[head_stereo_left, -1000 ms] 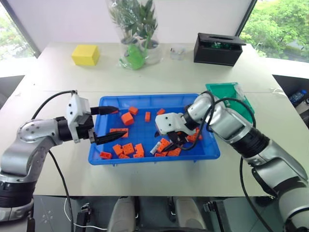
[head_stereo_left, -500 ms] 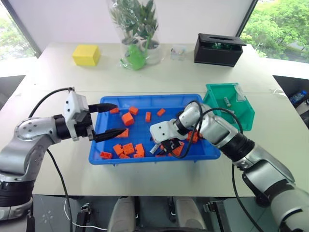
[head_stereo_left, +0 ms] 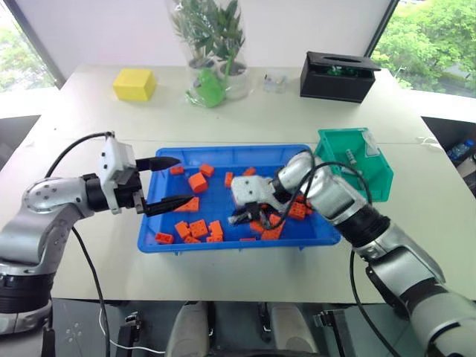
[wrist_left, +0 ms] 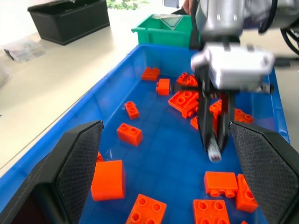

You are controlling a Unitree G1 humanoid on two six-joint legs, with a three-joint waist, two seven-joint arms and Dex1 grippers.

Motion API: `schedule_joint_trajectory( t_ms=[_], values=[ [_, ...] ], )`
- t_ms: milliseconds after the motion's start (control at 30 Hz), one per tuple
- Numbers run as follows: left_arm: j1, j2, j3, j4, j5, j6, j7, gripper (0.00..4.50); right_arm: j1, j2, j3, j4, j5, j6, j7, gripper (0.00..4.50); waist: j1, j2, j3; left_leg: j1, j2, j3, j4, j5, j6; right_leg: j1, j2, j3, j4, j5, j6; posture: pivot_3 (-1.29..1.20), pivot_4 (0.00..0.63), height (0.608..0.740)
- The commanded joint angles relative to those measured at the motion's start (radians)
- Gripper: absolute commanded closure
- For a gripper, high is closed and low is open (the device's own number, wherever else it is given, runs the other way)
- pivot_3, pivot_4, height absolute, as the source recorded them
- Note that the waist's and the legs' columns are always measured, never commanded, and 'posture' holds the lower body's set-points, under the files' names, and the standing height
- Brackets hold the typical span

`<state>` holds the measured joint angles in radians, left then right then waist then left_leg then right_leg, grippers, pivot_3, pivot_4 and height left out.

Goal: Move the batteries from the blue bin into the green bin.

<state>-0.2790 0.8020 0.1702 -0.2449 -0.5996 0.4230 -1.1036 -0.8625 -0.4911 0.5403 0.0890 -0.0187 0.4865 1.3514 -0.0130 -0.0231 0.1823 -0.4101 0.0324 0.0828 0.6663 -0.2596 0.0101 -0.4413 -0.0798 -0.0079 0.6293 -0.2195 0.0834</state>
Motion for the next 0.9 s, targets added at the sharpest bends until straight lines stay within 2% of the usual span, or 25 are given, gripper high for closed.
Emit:
schedule_joint_trajectory(
  t_ms=[33, 167, 300, 467, 633, 667, 700, 767, 800, 900],
  values=[
    [-0.016, -0.004, -0.005, -0.002, 0.006, -0.026, -0.010, 0.00, -0.061, -0.058, -0.211, -0.062, 0.083, 0.149, -0.066, 4.46, 0.000, 0.000, 0.000, 0.000, 0.000, 0.000, 0.000, 0.000, 0.000, 0.000, 0.000, 0.000, 0.000, 0.000, 0.000, 0.00, 0.150, 0.736],
    [-0.033, -0.012, -0.019, 0.021, 0.015, -0.036, -0.018, 0.00, -0.072, -0.184, -0.419, -0.042, 0.117, 0.284, -0.175, 4.46, 0.005, 0.000, 0.000, 0.000, 0.000, 0.000, 0.000, 0.000, 0.000, 0.000, -0.001, 0.000, 0.000, 0.000, 0.000, 0.00, 0.150, 0.736],
    [-0.050, -0.017, -0.030, 0.036, 0.018, -0.042, -0.027, 0.00, -0.007, -0.317, -0.540, -0.043, 0.128, 0.328, -0.244, 4.46, 0.003, 0.000, 0.000, -0.002, 0.000, 0.000, -0.001, 0.000, 0.000, 0.000, -0.002, 0.000, -0.003, 0.000, -0.001, 0.00, 0.150, 0.736],
    [-0.073, -0.025, -0.044, 0.064, 0.030, -0.049, -0.040, 0.00, 0.105, -0.432, -0.611, -0.038, 0.115, 0.330, -0.320, 4.46, -0.007, 0.000, 0.000, -0.001, 0.000, 0.001, -0.001, -0.001, 0.001, -0.001, 0.000, 0.000, -0.003, 0.000, 0.000, 0.00, 0.150, 0.736],
    [-0.098, -0.034, -0.058, 0.089, 0.040, -0.059, -0.048, 0.00, 0.193, -0.455, -0.592, -0.029, 0.098, 0.303, -0.385, 4.46, -0.006, 0.000, 0.000, -0.001, 0.000, 0.001, -0.001, -0.001, 0.001, -0.001, 0.000, 0.000, -0.002, 0.000, 0.000, 0.00, 0.150, 0.736],
    [-0.102, -0.035, -0.060, 0.093, 0.040, -0.060, -0.050, 0.00, 0.198, -0.451, -0.590, -0.025, 0.099, 0.297, -0.394, 3.40, -0.006, 0.000, 0.000, -0.001, 0.000, 0.001, -0.001, -0.001, 0.001, -0.001, 0.000, 0.001, -0.002, 0.000, 0.000, 0.00, 0.150, 0.736],
    [-0.106, -0.035, -0.062, 0.097, 0.041, -0.061, -0.051, 0.00, 0.195, -0.447, -0.588, -0.018, 0.098, 0.289, -0.405, 3.05, -0.006, 0.000, 0.000, -0.001, 0.000, 0.001, -0.001, -0.001, 0.001, -0.001, 0.000, 0.001, -0.002, 0.000, 0.000, 0.00, 0.150, 0.736],
    [-0.111, -0.036, -0.062, 0.099, 0.041, -0.060, -0.053, 0.00, 0.172, -0.443, -0.583, -0.005, 0.100, 0.263, -0.417, 1.90, -0.005, 0.000, 0.000, -0.001, 0.000, 0.002, -0.001, -0.001, 0.001, -0.001, 0.000, 0.001, -0.002, 0.000, 0.000, 0.00, 0.150, 0.736],
    [-0.112, -0.036, -0.062, 0.100, 0.041, -0.060, -0.055, 0.00, 0.156, -0.440, -0.578, 0.000, 0.104, 0.256, -0.418, 1.49, -0.005, 0.000, 0.000, -0.001, 0.000, 0.002, -0.001, -0.001, 0.001, -0.001, 0.000, 0.001, -0.002, 0.000, 0.000, 0.00, 0.150, 0.736],
    [-0.114, -0.037, -0.062, 0.103, 0.044, -0.064, -0.056, 0.00, 0.133, -0.418, -0.541, -0.025, 0.127, 0.238, -0.391, 1.49, -0.005, 0.001, 0.000, -0.001, 0.000, 0.001, -0.001, -0.001, 0.001, -0.001, 0.000, 0.001, -0.002, 0.000, 0.000, 0.00, 0.150, 0.736]
  ],
)
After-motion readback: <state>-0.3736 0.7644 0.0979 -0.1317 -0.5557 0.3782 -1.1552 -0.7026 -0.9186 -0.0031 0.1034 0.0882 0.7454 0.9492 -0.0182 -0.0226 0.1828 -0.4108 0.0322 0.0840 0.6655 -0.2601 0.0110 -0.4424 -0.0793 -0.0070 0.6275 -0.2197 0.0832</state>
